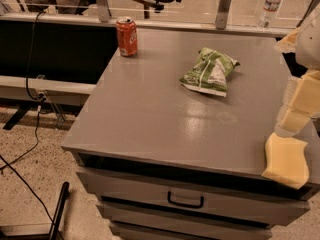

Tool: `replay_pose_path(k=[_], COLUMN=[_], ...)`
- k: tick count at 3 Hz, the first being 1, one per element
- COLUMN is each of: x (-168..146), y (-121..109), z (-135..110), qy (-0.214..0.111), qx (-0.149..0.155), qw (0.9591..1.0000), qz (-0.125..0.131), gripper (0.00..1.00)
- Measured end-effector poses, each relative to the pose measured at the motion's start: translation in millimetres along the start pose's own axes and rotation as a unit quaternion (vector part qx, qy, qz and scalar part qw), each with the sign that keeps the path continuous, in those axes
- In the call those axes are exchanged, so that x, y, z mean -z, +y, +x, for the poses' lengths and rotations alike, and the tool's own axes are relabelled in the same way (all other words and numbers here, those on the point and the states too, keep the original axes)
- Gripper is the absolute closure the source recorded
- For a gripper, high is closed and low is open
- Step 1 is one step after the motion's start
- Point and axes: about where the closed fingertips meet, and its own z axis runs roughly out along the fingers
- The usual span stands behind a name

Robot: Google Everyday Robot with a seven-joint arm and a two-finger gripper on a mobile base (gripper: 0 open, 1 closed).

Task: Move sponge near green jalapeno chip bag

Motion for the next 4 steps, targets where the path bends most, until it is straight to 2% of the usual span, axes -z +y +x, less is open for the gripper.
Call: replay_pose_path(k=[1,2,3,4], x=[0,-7,-27,-44], y=[0,1,9,20], z=[0,14,50,85], qy=[0.0,0.007,0.021,0.024], qx=[0.0,-0.043,-0.105,-0.155], qw=[1.0,0.999,0.9941,0.9874], qz=[0.0,-0.002,-0.014,-0.022], gripper=[0.0,0.0,0.0,0.0])
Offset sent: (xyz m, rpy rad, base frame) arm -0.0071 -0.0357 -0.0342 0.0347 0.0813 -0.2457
